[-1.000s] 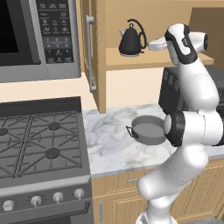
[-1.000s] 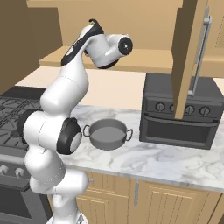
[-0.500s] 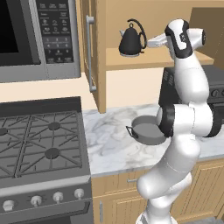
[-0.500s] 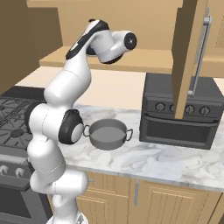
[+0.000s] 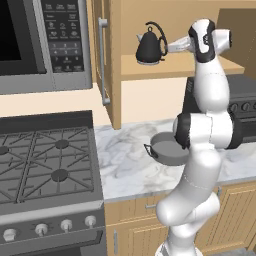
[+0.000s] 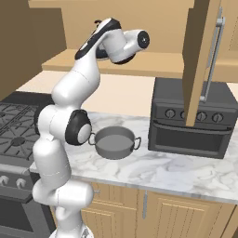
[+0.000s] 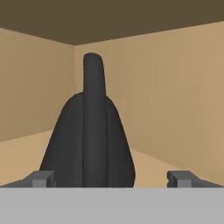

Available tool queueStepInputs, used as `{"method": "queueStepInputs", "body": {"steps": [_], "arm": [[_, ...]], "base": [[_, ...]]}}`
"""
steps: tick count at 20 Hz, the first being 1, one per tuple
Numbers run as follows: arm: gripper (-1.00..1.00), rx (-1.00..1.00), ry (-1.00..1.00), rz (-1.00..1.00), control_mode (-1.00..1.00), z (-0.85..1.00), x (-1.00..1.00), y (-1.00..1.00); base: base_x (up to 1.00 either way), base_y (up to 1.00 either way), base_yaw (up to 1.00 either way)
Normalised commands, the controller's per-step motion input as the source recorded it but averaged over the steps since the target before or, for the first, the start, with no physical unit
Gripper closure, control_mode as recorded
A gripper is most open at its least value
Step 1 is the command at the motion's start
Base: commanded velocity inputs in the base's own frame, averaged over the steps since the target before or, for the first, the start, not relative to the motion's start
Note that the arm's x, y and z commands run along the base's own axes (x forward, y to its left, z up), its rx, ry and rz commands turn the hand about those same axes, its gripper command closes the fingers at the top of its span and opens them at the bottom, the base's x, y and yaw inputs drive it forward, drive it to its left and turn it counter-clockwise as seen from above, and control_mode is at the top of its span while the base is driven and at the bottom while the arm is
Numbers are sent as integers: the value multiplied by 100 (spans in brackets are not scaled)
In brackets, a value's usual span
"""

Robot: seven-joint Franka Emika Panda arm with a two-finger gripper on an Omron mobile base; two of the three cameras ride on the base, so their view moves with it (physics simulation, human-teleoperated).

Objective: Pick the kettle from the cabinet and place it on a stove burner. Then pick the pot from the counter and place it on another stove burner. Finally, turn both burners on.

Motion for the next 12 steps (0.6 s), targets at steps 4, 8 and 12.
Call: {"method": "queueStepInputs", "body": {"steps": [4, 8, 12], "arm": [[-100, 0, 7, 4, -100, 2, 20, 0], [-100, 0, 9, 2, -100, 1, 14, 6], [-100, 0, 2, 2, -100, 0, 1, 5]], "base": [[0, 0, 0], [0, 0, 0], [0, 0, 0]]}}
